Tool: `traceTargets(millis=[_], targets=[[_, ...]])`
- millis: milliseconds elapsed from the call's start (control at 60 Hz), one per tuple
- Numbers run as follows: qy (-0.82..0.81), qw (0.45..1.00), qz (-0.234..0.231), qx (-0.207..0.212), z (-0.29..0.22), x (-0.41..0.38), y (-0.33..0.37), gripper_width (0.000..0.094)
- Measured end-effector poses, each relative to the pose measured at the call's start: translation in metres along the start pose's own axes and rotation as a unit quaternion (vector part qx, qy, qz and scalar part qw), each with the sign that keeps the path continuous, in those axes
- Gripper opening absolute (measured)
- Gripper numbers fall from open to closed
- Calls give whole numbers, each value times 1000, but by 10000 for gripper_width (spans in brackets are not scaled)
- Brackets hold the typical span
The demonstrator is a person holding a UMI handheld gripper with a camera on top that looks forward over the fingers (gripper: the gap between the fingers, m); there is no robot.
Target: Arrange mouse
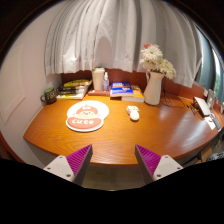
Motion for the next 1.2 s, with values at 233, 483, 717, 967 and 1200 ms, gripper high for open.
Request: traceTargets(millis=[233, 483, 717, 967, 1200], targets=[[-23, 998, 35, -39, 28, 59, -64, 864], [-22, 998, 36, -49, -7, 91, -161, 864], [-33, 998, 17, -54, -54, 103, -244, 841], [-33, 998, -7, -50, -81, 104, -284, 556], [-33, 997, 4, -66, -80, 105, -286, 407]])
Point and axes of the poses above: the point between the fingertips, and its own axes, seen from behind it with the camera up: x to the right, z down, y backward, against the way the camera looks, the point moved 1 cm from there along y, backward, against the way the camera looks, and after that the axes turned 7 degrees about y, right-handed, at the moved point
